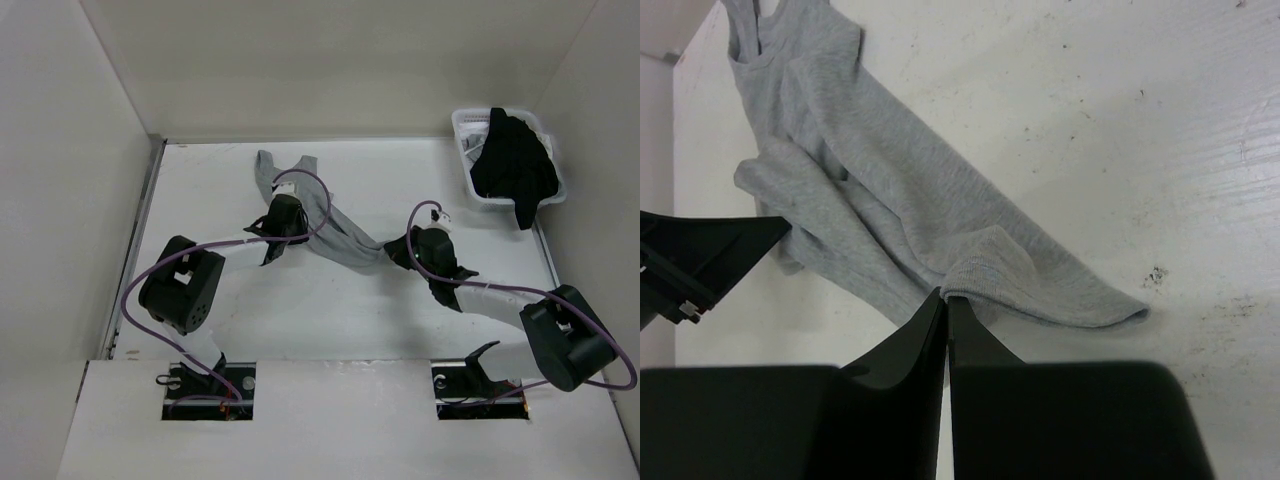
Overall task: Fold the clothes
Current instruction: Flatten the tank top out
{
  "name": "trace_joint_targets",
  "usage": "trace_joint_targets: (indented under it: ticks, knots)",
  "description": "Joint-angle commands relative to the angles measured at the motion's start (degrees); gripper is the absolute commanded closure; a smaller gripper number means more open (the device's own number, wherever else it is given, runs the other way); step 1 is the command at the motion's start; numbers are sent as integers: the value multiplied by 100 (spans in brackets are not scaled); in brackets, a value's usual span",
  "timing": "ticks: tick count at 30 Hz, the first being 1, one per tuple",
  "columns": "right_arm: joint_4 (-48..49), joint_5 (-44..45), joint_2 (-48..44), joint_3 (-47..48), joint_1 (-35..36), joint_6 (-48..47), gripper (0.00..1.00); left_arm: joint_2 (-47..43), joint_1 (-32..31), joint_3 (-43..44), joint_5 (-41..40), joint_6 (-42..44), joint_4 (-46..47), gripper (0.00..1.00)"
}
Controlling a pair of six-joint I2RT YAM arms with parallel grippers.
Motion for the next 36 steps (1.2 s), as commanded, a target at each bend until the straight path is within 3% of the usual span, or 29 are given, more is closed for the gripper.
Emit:
trace_joint_targets:
  ticks: [1, 8, 25, 28, 33, 36]
  knots:
    - [357, -45, -11, 140, -54, -59, 95, -63, -21, 101, 45, 14, 223, 79]
    - [357, -45, -11, 123, -63, -67, 95, -406, -12, -49, -43, -118, 232, 80]
    - [305, -45, -204, 17, -63, -67, 95, -730, 40, -215, -61, -328, 171, 100]
    - [103, -106, -388, -18, -54, -67, 95, -1475, 120, -435, -262, -679, -109, 100]
    - [-880, -273, -749, -62, 322, -120, 93, -3539, 199, -1050, -833, -1198, -1329, 100]
    - [-1714, -431, -750, 52, 1085, -356, 81, -4683, 269, -1462, -1369, -1628, -2234, 100]
